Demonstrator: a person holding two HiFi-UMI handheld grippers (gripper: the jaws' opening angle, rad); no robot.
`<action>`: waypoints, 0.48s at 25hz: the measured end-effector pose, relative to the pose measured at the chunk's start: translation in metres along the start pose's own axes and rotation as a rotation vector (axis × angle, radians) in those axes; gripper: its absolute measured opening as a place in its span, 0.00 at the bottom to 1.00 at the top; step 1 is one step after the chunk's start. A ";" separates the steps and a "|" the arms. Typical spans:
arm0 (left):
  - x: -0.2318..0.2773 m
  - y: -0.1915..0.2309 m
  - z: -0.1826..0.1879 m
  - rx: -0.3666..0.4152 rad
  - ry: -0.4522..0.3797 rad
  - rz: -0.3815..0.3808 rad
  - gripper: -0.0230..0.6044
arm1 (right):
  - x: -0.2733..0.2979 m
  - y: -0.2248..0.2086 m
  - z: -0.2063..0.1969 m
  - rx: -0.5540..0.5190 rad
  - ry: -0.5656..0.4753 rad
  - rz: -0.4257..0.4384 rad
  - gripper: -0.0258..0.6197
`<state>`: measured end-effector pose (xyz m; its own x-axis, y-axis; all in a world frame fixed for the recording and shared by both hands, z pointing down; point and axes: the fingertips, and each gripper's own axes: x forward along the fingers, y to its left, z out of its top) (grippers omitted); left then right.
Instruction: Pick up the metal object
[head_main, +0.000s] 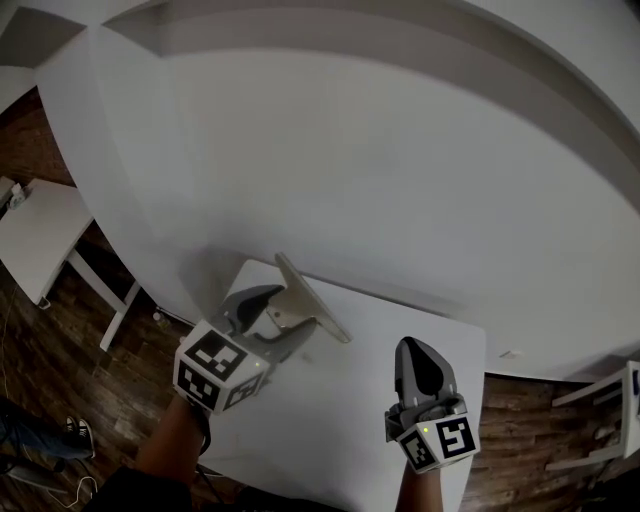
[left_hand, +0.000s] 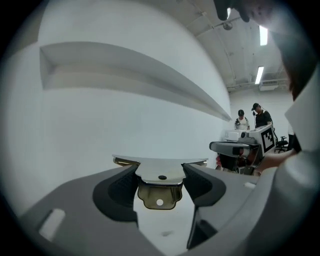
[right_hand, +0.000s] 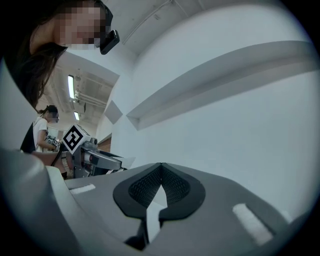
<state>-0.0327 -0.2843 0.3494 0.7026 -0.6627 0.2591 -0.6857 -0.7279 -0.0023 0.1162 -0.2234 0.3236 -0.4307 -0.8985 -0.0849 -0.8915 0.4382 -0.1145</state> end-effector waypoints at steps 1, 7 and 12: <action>-0.002 -0.002 0.002 0.014 0.006 0.020 0.49 | -0.001 0.001 0.002 0.000 -0.004 0.000 0.06; -0.008 -0.007 0.013 -0.031 -0.031 0.078 0.49 | -0.001 0.000 0.011 -0.031 0.001 -0.010 0.06; -0.011 0.001 0.028 -0.019 -0.082 0.182 0.49 | -0.001 -0.006 0.012 -0.056 0.029 -0.041 0.06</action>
<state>-0.0356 -0.2824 0.3197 0.5791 -0.7959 0.1764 -0.8059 -0.5916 -0.0234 0.1235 -0.2250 0.3126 -0.3972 -0.9162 -0.0529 -0.9144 0.4000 -0.0616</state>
